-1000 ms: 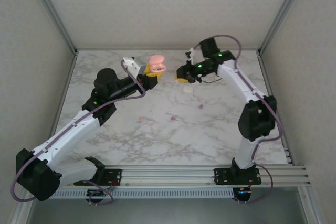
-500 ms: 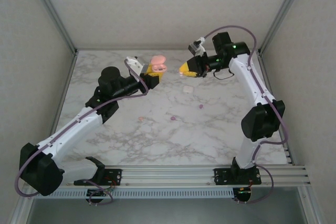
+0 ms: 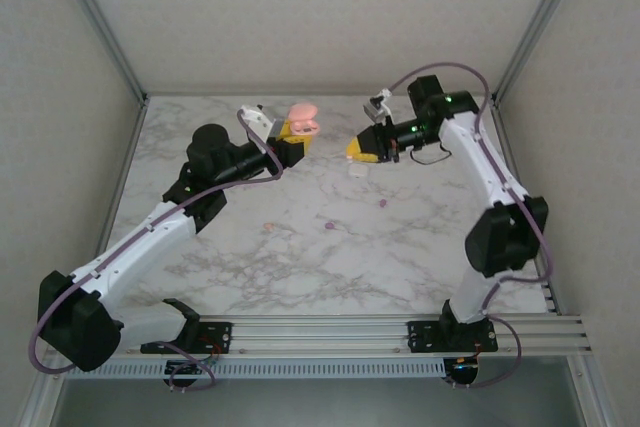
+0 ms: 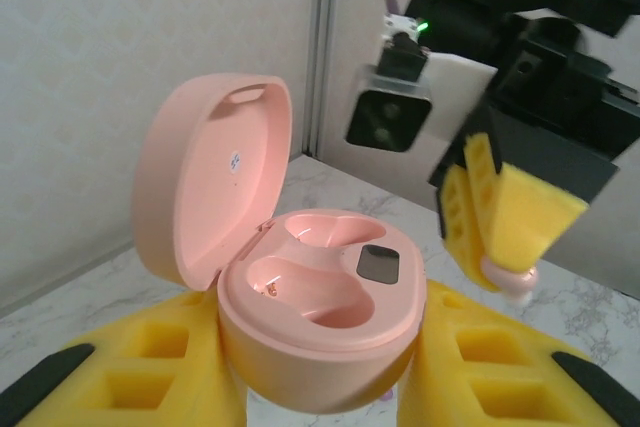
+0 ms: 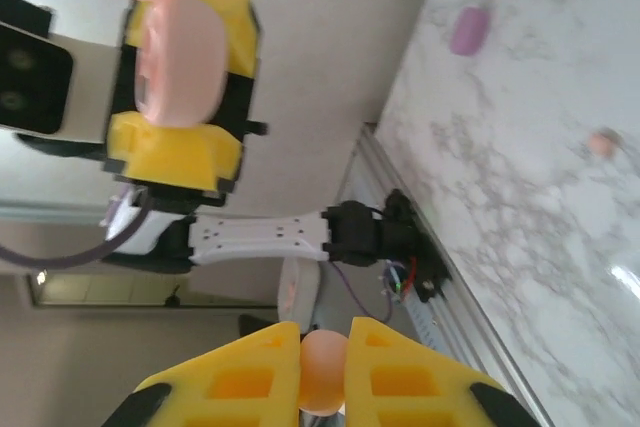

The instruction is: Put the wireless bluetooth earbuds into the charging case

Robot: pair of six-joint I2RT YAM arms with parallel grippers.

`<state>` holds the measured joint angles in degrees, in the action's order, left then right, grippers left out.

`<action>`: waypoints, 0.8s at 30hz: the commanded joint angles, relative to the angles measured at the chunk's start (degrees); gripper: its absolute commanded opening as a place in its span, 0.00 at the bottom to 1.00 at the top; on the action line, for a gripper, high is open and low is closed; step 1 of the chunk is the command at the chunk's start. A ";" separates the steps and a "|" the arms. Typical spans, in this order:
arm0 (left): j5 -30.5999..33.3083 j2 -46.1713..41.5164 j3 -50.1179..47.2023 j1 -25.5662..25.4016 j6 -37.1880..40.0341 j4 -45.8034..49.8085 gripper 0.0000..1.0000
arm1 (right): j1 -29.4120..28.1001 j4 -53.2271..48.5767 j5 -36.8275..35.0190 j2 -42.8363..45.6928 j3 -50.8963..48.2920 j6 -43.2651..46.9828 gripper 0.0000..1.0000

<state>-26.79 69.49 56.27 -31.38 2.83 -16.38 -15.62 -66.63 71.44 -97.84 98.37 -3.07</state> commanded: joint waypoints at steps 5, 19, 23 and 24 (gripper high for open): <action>-1.44 0.07 2.57 0.17 0.33 0.21 0.24 | 0.85 19.38 -6.49 7.58 -2.25 -17.38 0.06; -3.47 4.28 2.17 -4.92 -0.37 -6.35 0.25 | -2.09 23.26 -6.49 13.07 0.16 -22.67 0.07; -2.76 5.12 2.09 -5.88 -0.72 -7.85 0.25 | -2.66 23.65 -8.06 13.90 -0.07 -22.51 0.07; -2.53 5.12 2.00 -6.04 -0.59 -7.87 0.25 | -2.69 23.53 -8.32 13.95 -0.04 -22.40 0.07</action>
<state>-29.28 74.72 56.95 -36.62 2.79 -20.10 -17.98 -44.51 64.42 -85.32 96.97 -24.75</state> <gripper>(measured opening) 0.351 0.101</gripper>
